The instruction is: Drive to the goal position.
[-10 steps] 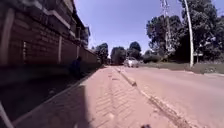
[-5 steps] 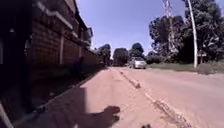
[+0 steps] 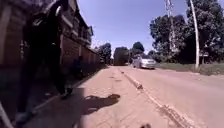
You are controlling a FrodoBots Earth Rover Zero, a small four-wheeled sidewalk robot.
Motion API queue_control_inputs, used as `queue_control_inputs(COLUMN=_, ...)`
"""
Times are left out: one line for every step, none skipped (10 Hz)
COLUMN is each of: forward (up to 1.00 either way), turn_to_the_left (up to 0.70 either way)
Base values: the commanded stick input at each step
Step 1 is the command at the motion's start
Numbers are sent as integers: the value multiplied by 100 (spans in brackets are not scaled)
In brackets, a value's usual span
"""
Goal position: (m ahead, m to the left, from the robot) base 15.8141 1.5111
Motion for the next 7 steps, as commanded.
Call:
queue_control_inputs(forward=30, turn_to_the_left=0)
queue_control_inputs(forward=30, turn_to_the_left=0)
queue_control_inputs(forward=30, turn_to_the_left=0)
queue_control_inputs(forward=30, turn_to_the_left=27)
queue_control_inputs(forward=30, turn_to_the_left=62)
queue_control_inputs(forward=30, turn_to_the_left=75)
queue_control_inputs(forward=30, turn_to_the_left=75)
